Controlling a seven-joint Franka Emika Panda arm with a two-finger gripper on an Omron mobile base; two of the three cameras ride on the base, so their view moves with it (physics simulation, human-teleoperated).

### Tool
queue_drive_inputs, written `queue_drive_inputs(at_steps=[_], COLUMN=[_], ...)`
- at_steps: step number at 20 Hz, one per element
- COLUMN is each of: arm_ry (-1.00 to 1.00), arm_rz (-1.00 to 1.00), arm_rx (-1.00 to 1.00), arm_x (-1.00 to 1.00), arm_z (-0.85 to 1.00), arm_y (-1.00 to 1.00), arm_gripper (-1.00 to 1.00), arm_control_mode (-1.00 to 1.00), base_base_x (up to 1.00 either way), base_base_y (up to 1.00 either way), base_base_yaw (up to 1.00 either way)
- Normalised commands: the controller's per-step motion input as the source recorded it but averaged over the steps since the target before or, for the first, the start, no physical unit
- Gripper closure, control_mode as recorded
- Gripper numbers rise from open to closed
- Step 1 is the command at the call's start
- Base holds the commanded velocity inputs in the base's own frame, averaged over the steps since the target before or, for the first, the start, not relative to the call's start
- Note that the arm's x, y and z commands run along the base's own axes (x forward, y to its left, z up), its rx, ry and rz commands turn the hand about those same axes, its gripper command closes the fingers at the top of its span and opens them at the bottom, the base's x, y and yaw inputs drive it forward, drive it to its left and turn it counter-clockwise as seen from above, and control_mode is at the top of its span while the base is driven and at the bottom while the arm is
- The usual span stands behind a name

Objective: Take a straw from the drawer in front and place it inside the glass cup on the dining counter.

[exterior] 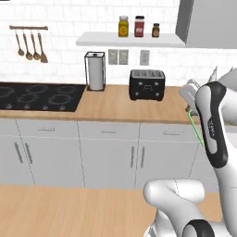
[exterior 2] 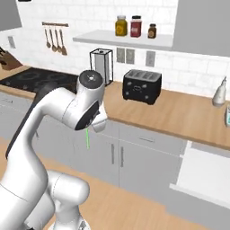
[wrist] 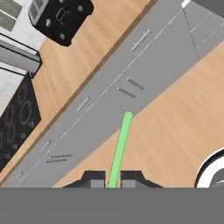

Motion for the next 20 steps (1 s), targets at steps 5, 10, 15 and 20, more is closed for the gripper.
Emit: queue_drive_inputs(at_steps=[5,10,15,20], arm_ry=[0.00,0.00,0.00,0.00], arm_rz=[0.00,0.00,0.00,0.00], arm_rx=[0.00,0.00,0.00,0.00], arm_x=[0.00,0.00,0.00,0.00], arm_z=[0.00,0.00,0.00,0.00], arm_y=[0.00,0.00,0.00,0.00], arm_gripper=[1.00,1.00,1.00,1.00], arm_control_mode=[1.00,1.00,1.00,1.00], base_base_x=[0.71,0.09,-0.35,-0.71], base_base_y=[0.29,0.19,0.00,-0.07], base_base_yaw=[0.63,0.69,0.83,0.71])
